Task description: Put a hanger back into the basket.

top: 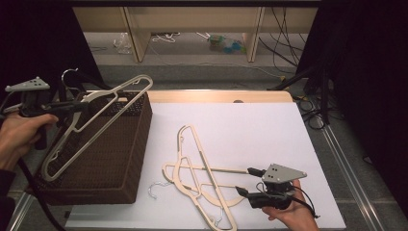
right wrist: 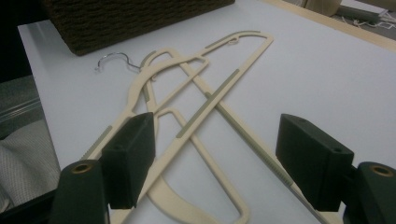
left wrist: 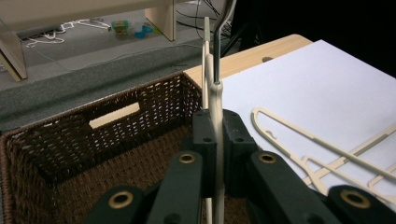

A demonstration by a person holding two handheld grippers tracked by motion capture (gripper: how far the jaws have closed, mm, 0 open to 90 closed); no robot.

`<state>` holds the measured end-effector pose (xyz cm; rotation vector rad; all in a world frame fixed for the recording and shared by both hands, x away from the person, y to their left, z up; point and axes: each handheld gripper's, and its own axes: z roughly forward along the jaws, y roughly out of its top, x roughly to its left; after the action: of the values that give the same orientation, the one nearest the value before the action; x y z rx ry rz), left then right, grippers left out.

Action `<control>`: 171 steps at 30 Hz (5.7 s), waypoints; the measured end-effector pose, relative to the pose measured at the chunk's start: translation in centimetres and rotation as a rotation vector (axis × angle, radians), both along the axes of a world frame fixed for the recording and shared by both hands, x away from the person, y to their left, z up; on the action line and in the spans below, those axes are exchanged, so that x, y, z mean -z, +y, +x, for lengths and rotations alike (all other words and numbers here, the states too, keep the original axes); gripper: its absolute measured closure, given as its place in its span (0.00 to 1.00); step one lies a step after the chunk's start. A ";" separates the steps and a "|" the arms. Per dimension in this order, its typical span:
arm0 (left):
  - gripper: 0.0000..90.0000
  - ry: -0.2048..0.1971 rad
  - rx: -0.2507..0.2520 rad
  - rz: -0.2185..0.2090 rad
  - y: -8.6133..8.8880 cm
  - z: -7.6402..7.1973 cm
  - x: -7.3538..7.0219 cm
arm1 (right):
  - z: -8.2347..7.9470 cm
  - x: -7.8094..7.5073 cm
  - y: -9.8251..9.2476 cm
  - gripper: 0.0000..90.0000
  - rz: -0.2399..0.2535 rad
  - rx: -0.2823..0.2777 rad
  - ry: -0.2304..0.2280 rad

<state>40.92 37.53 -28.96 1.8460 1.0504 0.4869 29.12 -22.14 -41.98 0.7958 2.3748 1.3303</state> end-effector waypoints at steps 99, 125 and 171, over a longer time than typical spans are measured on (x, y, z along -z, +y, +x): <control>0.34 -0.011 -0.065 -0.035 -5.2 -7.1 4.5 | 0.0 0.4 0.5 0.29 -0.004 -0.011 0.010; 0.23 -0.055 0.227 -0.171 -17.8 -12.5 8.7 | 0.1 0.7 0.4 0.27 0.017 0.008 0.011; 0.18 -0.086 0.281 -0.067 -19.1 -15.2 14.7 | 2.6 3.9 8.6 0.45 -0.228 0.047 0.311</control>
<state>25.71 18.39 -43.69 1.8595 0.7263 0.3557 31.69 -13.56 -45.84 1.0441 2.6629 0.9500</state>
